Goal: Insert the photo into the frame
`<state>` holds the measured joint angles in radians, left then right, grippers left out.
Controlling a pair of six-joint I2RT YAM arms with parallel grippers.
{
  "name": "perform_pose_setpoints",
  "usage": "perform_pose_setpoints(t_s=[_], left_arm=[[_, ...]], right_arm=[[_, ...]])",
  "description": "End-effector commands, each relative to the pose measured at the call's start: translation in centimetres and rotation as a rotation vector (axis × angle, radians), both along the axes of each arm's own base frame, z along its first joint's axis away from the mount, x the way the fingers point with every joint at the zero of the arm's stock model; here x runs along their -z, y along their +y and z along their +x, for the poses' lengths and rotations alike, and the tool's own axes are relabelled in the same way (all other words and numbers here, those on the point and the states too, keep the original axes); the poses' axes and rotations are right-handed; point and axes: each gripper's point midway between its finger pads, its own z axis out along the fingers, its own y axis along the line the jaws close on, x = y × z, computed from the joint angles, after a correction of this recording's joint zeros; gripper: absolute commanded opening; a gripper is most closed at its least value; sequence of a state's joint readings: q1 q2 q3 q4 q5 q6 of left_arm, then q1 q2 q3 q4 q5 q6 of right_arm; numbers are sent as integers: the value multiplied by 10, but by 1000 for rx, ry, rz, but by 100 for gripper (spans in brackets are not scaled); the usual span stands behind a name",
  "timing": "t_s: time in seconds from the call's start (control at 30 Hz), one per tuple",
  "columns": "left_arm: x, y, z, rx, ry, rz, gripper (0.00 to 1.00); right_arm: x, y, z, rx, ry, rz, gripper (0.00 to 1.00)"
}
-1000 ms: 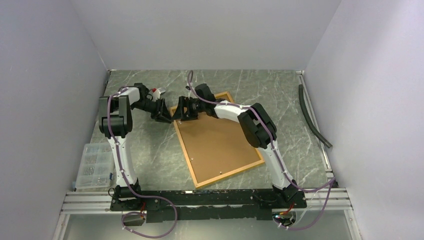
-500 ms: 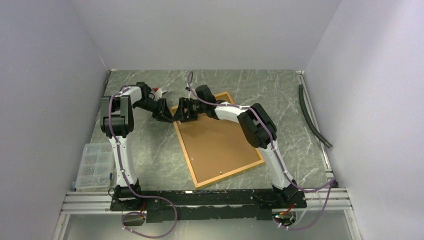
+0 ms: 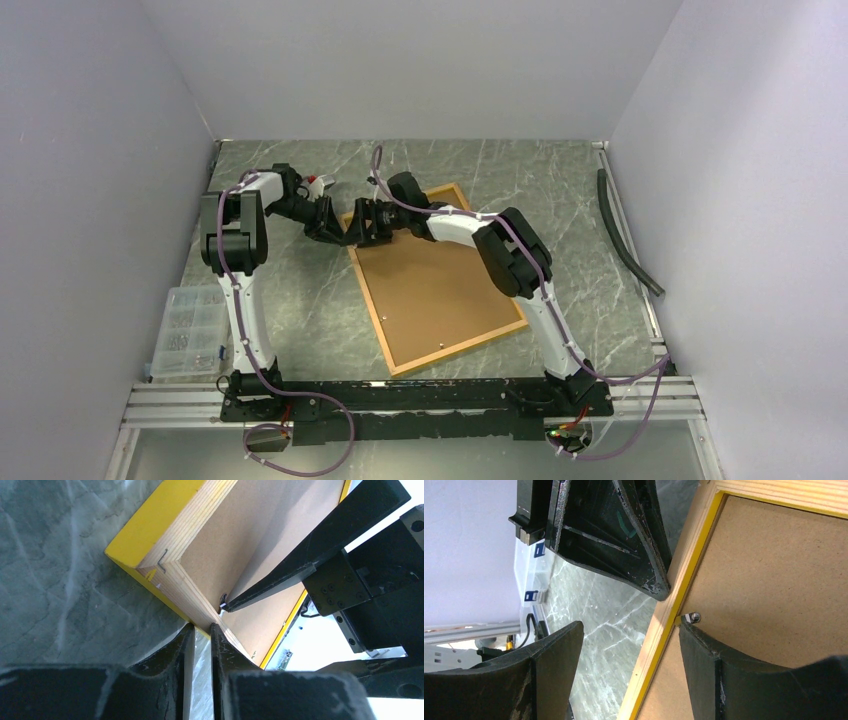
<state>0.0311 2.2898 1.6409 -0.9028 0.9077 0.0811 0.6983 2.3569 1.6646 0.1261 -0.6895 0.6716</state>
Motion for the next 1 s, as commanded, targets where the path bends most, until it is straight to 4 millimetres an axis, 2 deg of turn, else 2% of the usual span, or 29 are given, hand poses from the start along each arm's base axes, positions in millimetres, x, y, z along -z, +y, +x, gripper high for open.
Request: perform_pose_setpoints(t_s=[0.0, 0.5, 0.97], left_arm=[[21, -2, 2, 34, -17, 63, 16], [23, -2, 0, 39, -15, 58, 15], [20, -2, -1, 45, -21, 55, 14]], right_arm=[[32, -5, -17, -9, 65, -86, 74], [35, 3, -11, 25, 76, -76, 74], [39, 3, -10, 74, 73, -88, 74]])
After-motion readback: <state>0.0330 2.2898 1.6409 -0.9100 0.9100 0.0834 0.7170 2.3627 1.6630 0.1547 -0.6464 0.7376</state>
